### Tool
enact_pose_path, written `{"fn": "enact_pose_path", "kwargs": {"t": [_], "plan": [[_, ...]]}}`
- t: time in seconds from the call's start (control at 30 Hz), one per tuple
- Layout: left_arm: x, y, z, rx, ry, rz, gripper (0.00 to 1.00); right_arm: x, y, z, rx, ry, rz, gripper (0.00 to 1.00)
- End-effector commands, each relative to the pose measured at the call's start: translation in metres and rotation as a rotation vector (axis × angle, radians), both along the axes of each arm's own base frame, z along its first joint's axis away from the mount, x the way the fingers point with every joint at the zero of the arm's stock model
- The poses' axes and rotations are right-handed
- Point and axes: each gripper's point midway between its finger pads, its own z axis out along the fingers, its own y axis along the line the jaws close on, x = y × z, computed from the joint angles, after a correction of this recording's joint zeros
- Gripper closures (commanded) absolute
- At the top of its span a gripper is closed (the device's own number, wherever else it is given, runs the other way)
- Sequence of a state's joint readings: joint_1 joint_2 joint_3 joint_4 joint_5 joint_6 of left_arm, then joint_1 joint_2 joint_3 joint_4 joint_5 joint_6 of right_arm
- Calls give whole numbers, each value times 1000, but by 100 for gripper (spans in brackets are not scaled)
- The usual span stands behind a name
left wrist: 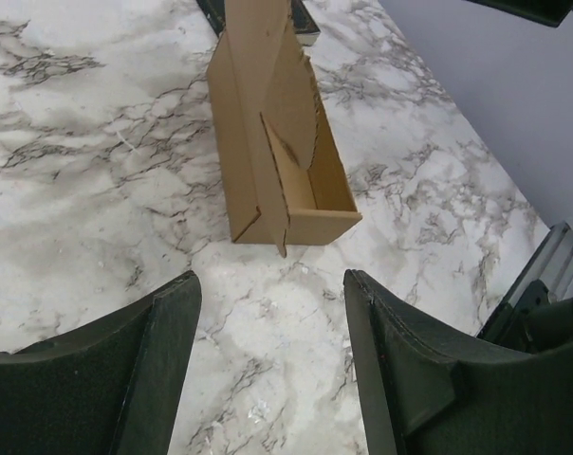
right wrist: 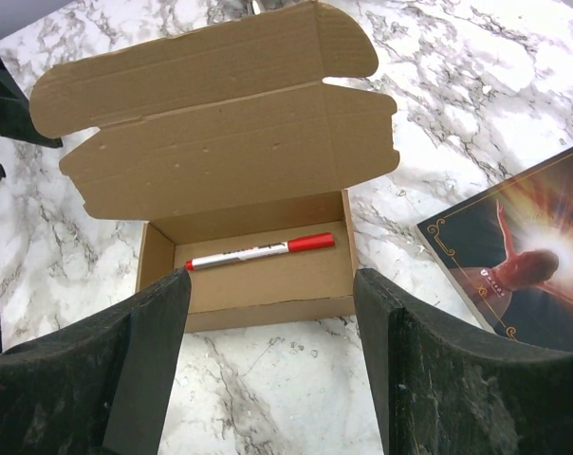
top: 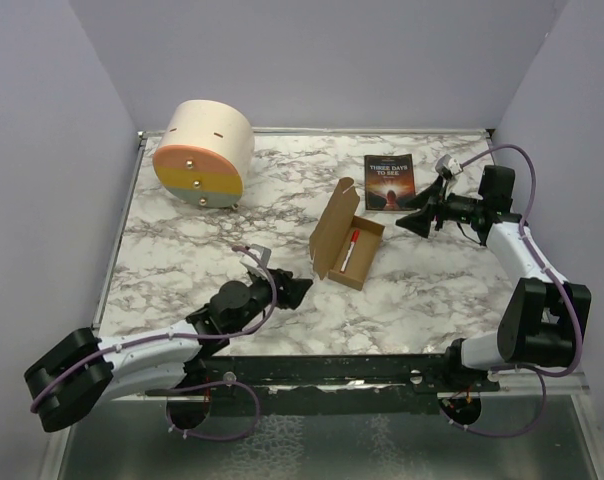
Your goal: Fold the paper box
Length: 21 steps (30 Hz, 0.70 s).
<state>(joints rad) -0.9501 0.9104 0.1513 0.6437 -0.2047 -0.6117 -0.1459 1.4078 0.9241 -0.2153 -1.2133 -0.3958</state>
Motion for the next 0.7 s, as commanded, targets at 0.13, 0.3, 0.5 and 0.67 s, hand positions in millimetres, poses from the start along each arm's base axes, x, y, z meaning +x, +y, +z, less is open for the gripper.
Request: {"fn": "enact_pose_path", "kwargs": {"t": [0.13, 0.3, 0.5, 0.67], "plan": [[22, -32, 39, -143, -71, 4, 39, -2, 0, 2, 16, -9, 12, 30], [40, -36, 26, -125, -16, 87, 41, -2, 0, 1, 16, -9, 12, 30], [51, -39, 14, -105, 8, 134, 61, -2, 0, 0, 16, -5, 12, 30], [56, -42, 6, -29, 18, 141, 82, -2, 1, 0, 19, -3, 15, 30]]}}
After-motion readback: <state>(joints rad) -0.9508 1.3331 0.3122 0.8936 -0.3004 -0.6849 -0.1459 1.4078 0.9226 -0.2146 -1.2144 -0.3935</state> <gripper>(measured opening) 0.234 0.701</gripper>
